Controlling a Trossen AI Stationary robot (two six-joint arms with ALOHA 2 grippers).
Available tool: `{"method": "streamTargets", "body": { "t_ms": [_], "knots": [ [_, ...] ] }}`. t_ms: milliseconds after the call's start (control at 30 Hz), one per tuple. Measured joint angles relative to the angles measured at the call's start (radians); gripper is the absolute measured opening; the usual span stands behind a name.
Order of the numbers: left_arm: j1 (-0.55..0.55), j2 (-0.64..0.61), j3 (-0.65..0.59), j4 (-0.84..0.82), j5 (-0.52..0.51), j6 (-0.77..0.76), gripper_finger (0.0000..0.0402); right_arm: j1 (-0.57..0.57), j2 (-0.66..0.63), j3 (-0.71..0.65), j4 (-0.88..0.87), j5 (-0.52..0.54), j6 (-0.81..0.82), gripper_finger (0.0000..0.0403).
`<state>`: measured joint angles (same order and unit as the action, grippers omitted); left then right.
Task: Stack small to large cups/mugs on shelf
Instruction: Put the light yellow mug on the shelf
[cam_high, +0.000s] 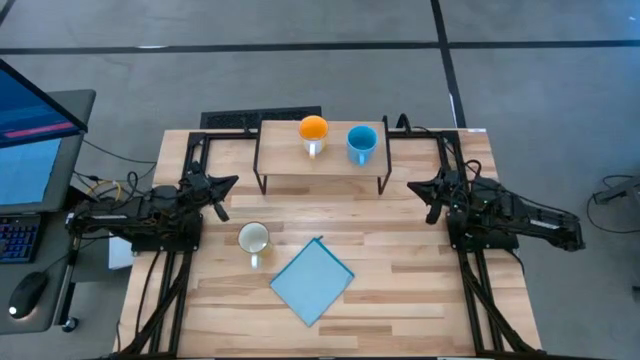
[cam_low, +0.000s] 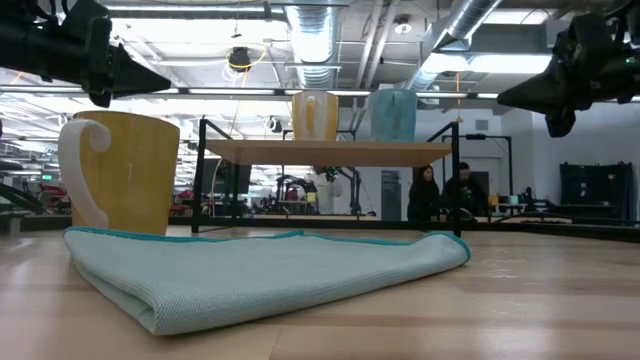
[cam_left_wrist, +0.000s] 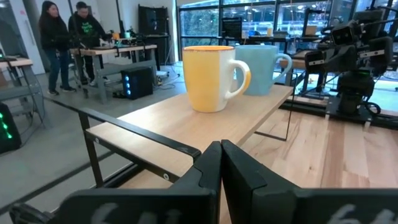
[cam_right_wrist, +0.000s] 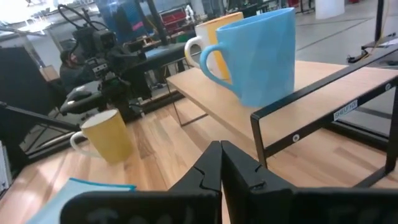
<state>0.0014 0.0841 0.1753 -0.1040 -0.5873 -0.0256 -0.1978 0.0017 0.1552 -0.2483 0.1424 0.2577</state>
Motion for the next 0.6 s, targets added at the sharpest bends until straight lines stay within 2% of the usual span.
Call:
{"method": "streamTargets", "body": {
  "t_ms": [300, 600],
  "knots": [
    [0.0, 0.0, 0.0, 0.036, 0.002, 0.005, 0.0, 0.0, 0.0, -0.105, 0.17, 0.022, 0.034, 0.0027],
    [0.0, -0.002, -0.001, 0.066, 0.007, 0.017, 0.0, -0.001, 0.0, -0.111, 0.182, 0.023, 0.03, 0.0025]
  ]
}}
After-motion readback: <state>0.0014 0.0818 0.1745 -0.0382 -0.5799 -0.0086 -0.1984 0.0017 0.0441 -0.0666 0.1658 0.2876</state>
